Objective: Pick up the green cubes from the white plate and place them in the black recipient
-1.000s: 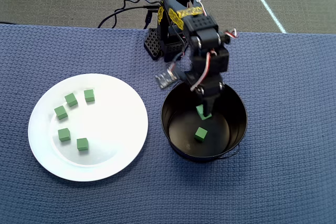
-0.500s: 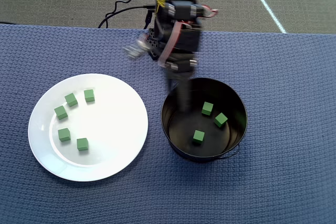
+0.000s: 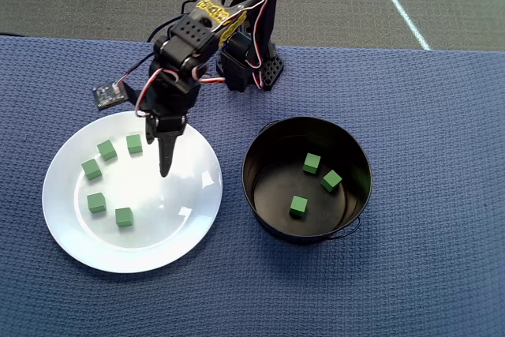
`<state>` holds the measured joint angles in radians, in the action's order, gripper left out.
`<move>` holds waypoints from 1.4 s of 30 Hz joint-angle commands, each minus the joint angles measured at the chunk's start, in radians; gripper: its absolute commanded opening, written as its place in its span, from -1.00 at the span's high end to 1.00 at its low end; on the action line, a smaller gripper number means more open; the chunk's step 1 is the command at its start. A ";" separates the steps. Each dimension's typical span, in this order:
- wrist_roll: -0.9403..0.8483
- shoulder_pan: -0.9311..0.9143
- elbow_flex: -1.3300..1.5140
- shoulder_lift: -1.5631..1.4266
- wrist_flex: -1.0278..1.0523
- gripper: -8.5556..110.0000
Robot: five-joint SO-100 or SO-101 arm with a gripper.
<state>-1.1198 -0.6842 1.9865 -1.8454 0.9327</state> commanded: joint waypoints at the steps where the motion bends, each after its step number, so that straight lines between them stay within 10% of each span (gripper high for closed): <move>1: -0.135 -0.051 0.005 0.020 -0.041 0.26; 11: -0.603 -0.169 -0.057 0.063 0.015 0.26; 34: -0.078 -0.307 -0.166 0.295 -0.071 0.33; 42: -0.232 -0.314 -0.023 0.313 -0.176 0.32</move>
<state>-1.2809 -0.9956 1.9282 -1.5340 0.8314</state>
